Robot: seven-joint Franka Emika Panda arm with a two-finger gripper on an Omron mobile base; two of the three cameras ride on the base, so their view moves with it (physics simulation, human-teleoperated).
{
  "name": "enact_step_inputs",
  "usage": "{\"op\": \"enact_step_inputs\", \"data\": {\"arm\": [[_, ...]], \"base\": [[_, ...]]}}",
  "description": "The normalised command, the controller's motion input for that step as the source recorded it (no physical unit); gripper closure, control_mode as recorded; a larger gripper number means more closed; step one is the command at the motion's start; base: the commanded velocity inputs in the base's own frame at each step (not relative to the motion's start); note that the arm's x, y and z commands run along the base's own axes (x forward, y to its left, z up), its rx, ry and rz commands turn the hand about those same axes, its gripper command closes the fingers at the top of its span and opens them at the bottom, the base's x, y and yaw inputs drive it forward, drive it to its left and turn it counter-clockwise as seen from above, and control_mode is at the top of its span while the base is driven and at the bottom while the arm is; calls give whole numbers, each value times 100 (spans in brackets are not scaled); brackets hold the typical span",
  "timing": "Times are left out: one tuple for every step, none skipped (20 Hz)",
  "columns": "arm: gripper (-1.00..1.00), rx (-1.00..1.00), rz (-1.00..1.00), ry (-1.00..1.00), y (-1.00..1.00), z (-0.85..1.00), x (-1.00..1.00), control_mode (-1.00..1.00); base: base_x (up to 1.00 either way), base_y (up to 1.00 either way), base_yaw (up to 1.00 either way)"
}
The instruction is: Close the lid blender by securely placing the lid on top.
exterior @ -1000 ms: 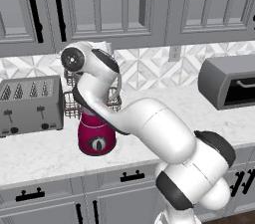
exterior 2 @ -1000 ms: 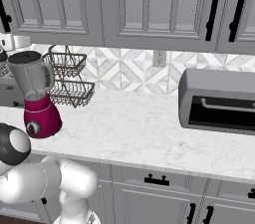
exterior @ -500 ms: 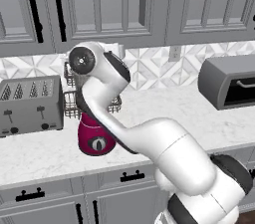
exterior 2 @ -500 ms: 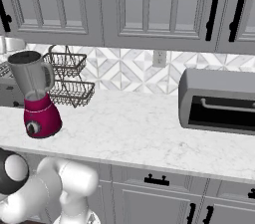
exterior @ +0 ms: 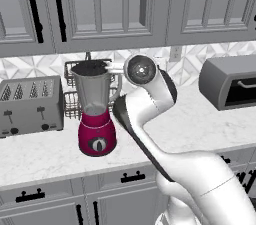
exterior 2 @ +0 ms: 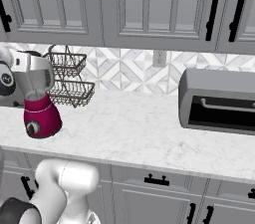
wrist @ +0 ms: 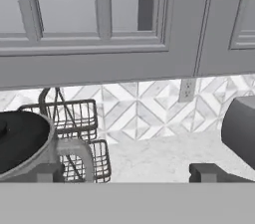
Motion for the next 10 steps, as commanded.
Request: {"op": "enact_step_inputs", "data": {"arm": [[-100, 15, 0, 7, -100, -49, -36, -100], [-100, 14, 0, 9, -100, -57, -33, -100], [-100, 12, 0, 12, -100, -69, -27, -100], [-100, 12, 0, 11, -100, -76, -26, -100], [-100, 11, 0, 11, -100, -78, -21, -100], [-100, 9, 0, 12, -100, -77, -17, -100], [-100, 8, 0, 12, -100, -75, -13, -100], [-100, 7, 0, 10, -100, -73, 0, -100], [-100, 10, 0, 10, -100, -58, 0, -100], [-100, 0, 0, 2, -54, -16, 0, -100]], "base": [[0, 0, 0], [0, 0, 0], [0, 0, 0], [0, 0, 0], [0, 0, 0], [0, 0, 0], [0, 0, 0], [0, 0, 0], [0, 0, 0], [0, 0, 0]]}}
